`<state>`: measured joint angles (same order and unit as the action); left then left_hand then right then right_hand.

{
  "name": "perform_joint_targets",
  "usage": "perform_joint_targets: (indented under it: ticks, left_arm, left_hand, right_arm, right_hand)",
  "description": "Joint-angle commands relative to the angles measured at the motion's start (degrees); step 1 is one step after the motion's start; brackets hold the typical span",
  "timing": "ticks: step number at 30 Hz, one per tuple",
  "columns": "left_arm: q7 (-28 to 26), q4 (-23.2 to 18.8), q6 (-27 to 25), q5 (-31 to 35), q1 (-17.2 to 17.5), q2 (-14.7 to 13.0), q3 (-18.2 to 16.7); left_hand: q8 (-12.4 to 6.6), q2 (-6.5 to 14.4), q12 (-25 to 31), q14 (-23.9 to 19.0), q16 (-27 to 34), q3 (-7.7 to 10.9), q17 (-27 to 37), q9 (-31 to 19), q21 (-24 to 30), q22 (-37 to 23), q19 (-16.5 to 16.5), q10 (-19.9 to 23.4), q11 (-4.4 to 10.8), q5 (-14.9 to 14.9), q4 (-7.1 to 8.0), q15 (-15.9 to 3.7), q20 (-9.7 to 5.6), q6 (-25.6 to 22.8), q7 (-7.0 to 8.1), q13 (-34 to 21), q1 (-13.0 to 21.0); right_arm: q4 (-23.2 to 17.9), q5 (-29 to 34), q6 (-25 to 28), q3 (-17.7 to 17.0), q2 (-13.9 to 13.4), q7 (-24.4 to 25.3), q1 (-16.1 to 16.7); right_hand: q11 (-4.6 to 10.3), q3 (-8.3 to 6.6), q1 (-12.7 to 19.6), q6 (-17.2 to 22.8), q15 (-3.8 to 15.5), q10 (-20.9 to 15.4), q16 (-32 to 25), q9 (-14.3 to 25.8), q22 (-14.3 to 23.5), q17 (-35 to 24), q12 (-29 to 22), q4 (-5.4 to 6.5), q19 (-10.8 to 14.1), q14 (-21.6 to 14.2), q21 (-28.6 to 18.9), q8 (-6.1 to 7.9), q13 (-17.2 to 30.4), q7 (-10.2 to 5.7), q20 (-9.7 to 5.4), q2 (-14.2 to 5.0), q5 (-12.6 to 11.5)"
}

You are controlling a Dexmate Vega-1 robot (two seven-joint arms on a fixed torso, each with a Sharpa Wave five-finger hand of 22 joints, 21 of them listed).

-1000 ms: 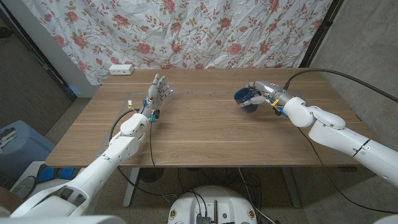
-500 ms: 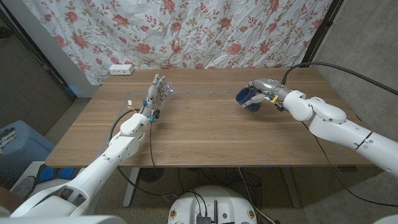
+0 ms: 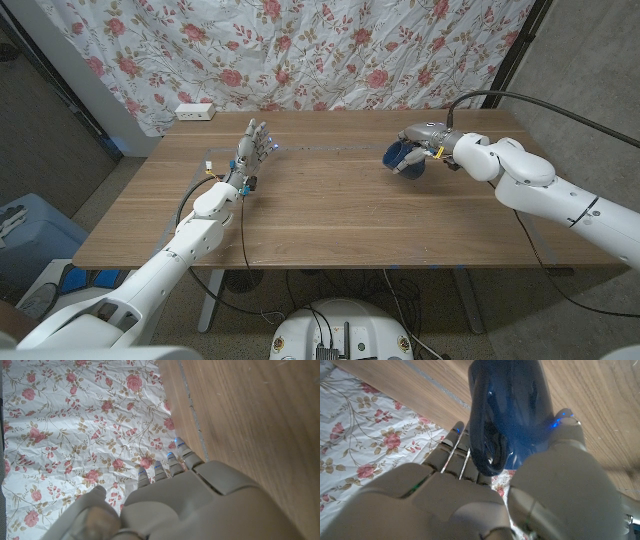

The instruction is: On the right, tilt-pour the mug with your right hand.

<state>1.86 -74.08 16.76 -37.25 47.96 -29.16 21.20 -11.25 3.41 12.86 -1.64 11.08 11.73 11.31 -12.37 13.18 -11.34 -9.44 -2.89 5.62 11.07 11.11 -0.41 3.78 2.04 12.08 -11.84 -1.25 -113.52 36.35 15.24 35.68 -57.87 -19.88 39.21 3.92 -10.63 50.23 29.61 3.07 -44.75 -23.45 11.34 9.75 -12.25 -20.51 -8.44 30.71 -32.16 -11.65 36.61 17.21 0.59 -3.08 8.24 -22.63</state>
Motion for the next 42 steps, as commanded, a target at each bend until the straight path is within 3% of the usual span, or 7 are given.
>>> perform_joint_targets:
  ticks: [1,34,42]
  left_arm:
    - [0.06,-0.01,0.04,0.02,0.02,0.01,0.01]
    - [-0.16,-0.06,0.02,0.06,0.04,0.04,-0.02]
    - [-0.16,-0.06,0.02,0.06,0.04,0.05,-0.01]
  left_hand:
    - [-0.35,6.79,0.22,-0.45,0.29,0.35,0.30,-0.14,0.34,-0.17,-0.50,-0.22,0.32,0.45,0.06,-0.18,0.00,0.19,0.39,-0.26,-0.18]
    - [-0.37,6.79,0.23,-0.45,0.29,0.35,0.30,-0.15,0.33,-0.17,-0.47,-0.20,0.28,0.45,0.06,-0.32,-0.02,0.14,0.39,-0.26,-0.18]
    - [-0.38,6.79,0.24,-0.47,0.30,0.34,0.30,-0.14,0.33,-0.17,-0.47,-0.19,0.36,0.45,0.06,-0.20,-0.02,0.12,0.34,-0.26,-0.18]
  right_arm:
    - [0.31,6.47,-1.17,2.16,0.52,-7.64,-3.83]
    - [1.25,23.85,-6.09,5.92,4.81,-21.12,-6.96]
    - [1.26,28.10,-7.62,6.39,5.57,-22.23,-7.21]
  right_hand:
    - [8.00,-1.12,3.31,8.72,9.45,-8.48,0.16,0.38,0.06,-0.10,0.29,0.71,0.50,-0.76,0.22,0.61,0.17,-7.15,-2.49,-4.61,-0.20]
    - [8.06,-1.47,3.06,8.57,9.50,-8.64,0.84,0.92,0.07,-0.28,1.02,0.81,1.10,-1.57,0.18,1.06,0.45,-7.96,-2.14,-4.95,-0.07]
    - [8.05,-1.59,3.04,8.73,9.64,-8.68,0.95,1.00,0.07,-0.34,1.17,0.82,1.07,-1.88,0.25,1.23,0.51,-8.26,-2.46,-5.07,-0.05]
